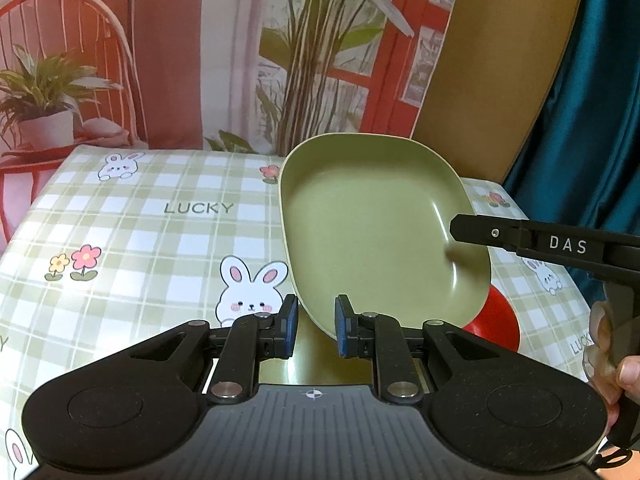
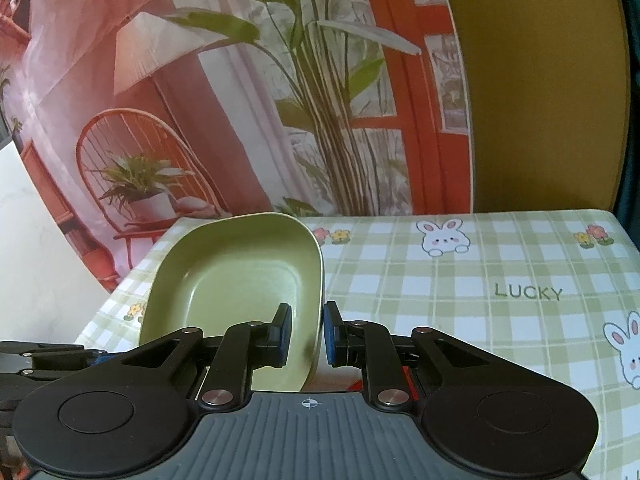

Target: Organize plates and bowls

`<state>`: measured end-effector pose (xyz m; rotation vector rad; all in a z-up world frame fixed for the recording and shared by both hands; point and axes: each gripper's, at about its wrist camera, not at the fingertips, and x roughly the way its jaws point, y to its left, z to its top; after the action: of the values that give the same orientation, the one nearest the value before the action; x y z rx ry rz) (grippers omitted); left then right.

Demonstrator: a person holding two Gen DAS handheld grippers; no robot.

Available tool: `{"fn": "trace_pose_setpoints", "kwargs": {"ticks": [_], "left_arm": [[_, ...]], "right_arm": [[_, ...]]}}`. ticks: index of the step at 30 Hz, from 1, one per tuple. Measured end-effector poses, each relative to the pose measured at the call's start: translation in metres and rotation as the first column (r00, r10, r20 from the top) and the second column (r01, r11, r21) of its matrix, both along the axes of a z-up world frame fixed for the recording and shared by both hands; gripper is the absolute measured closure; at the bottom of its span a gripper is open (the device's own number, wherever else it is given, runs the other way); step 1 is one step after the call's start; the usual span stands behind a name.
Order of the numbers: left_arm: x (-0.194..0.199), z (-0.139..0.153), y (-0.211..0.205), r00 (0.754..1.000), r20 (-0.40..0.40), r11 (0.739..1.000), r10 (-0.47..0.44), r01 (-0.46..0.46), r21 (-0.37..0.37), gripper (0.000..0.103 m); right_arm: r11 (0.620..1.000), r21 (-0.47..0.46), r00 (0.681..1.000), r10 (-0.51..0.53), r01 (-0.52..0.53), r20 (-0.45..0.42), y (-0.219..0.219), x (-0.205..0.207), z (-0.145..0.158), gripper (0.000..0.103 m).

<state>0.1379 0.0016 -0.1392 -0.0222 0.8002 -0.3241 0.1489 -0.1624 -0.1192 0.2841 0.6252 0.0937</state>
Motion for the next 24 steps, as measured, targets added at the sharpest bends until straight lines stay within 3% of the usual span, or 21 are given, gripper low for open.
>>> {"fn": "trace_pose_setpoints", "kwargs": {"ticks": [24], "left_arm": [[-0.030, -0.024, 0.018, 0.996, -0.086, 1.000, 0.002, -0.005, -0.029, 0.082]], "right_arm": [[0.999, 0.030, 0.995, 0.012, -0.009, -0.096, 0.023, -0.029, -0.038, 0.086]]}}
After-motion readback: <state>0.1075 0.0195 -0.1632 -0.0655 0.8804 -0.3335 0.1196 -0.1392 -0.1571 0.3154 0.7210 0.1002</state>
